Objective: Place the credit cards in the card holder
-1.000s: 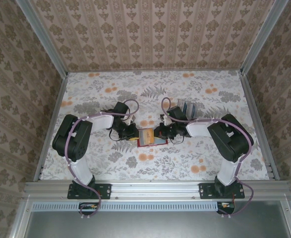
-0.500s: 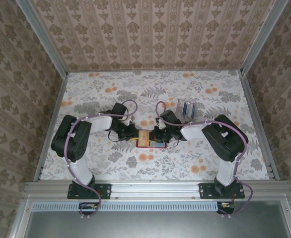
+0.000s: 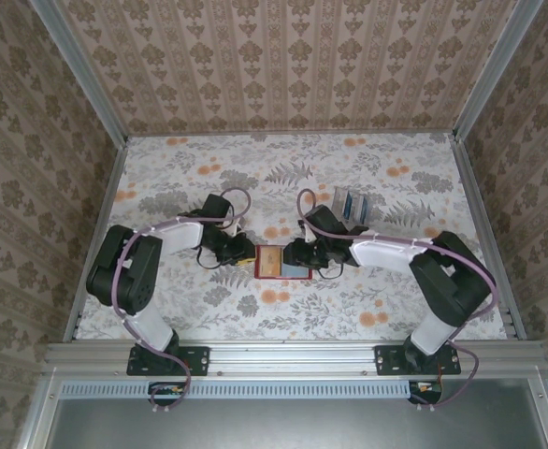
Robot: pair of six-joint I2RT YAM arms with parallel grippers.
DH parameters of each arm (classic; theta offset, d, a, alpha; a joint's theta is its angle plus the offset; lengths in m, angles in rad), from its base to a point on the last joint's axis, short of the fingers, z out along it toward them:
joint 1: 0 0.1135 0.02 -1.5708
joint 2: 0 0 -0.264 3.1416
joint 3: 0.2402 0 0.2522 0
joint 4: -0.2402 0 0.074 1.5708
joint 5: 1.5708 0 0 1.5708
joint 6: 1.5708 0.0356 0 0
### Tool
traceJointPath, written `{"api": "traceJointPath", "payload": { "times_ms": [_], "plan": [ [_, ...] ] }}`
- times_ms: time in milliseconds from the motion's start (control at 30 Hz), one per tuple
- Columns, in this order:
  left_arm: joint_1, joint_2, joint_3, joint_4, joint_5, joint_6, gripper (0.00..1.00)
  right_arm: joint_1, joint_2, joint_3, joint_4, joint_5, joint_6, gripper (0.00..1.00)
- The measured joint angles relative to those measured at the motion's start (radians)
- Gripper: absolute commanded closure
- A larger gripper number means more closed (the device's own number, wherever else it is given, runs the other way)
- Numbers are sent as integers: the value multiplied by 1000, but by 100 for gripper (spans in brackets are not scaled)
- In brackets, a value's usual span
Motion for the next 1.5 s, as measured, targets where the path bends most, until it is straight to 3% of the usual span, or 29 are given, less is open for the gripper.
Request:
{"api": "traceJointPath", "payload": {
  "times_ms": [200,700,1133,1400,1500],
  "plan": [
    [0,-4,-3,7,1,0,78,0,-35,-8,-72,74,-6,56],
    [-3,-1,-9,29,5,-3,79,5,32,-9,-89,98,-3,58],
    [-18,1,-14,40,8,-12,79,16,87,-8,14,28,19,90],
    [-18,1,-14,40,8,-12,79,18,96,0,61,-10,28,93],
    [-18,1,-14,40,8,-12,79,18,99,0,92,-30,31,90]
  ]
}}
